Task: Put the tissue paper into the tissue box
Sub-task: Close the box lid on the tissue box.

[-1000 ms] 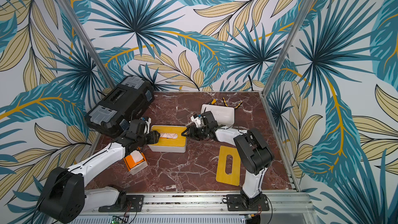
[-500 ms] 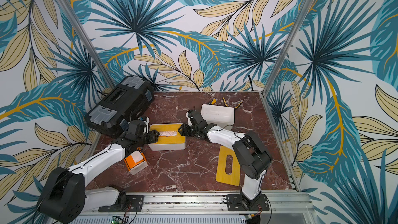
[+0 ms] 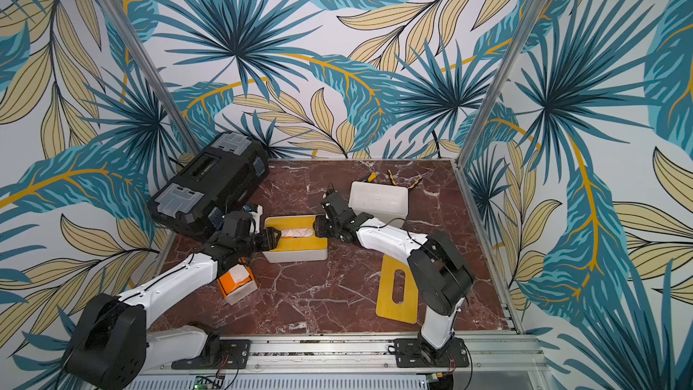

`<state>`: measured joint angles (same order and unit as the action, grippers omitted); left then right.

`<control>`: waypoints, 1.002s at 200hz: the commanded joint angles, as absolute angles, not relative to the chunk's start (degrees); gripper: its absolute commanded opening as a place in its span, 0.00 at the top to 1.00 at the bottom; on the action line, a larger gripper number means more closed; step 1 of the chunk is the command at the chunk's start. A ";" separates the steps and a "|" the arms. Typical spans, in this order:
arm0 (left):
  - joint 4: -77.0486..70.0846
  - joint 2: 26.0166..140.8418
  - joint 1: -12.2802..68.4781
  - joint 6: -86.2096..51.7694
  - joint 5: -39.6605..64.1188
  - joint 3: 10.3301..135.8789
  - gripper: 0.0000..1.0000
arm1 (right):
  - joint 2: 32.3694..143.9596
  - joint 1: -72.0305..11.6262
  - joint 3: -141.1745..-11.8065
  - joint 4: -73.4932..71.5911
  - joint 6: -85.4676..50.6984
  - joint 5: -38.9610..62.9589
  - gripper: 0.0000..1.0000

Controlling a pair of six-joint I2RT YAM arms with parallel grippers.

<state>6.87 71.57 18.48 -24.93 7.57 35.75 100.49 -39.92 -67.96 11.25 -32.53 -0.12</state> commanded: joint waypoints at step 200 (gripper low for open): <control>3.30 71.72 20.50 -21.80 18.24 34.45 0.37 | 82.02 -41.11 -57.04 28.68 -35.45 4.33 0.41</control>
<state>4.86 71.70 20.23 -22.35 17.47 35.48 84.18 -40.88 -58.94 27.70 -33.06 2.74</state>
